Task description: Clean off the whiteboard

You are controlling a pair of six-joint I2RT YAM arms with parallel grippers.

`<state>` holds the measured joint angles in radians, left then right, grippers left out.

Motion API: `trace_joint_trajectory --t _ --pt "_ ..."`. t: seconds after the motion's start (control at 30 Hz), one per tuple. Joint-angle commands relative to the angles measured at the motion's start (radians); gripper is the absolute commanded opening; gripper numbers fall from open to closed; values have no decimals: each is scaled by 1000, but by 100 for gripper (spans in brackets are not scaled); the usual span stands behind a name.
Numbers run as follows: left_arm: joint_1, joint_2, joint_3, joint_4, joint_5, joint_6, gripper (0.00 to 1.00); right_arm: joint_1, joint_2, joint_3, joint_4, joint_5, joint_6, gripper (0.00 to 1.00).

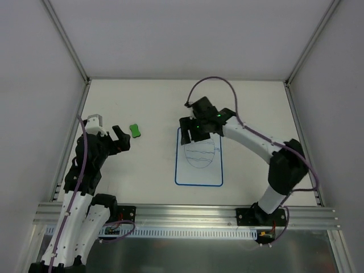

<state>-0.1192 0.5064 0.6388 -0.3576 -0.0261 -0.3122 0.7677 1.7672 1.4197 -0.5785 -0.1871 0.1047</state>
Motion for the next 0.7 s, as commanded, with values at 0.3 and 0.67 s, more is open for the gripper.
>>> trace_joint_trajectory --t 0.3,0.67 --pt "-7 310 131 19 37 -88 99 -272 -529 -615 78 132 124 62" --pt "-8 365 125 20 31 -99 99 -298 -571 -769 149 72 208 47"
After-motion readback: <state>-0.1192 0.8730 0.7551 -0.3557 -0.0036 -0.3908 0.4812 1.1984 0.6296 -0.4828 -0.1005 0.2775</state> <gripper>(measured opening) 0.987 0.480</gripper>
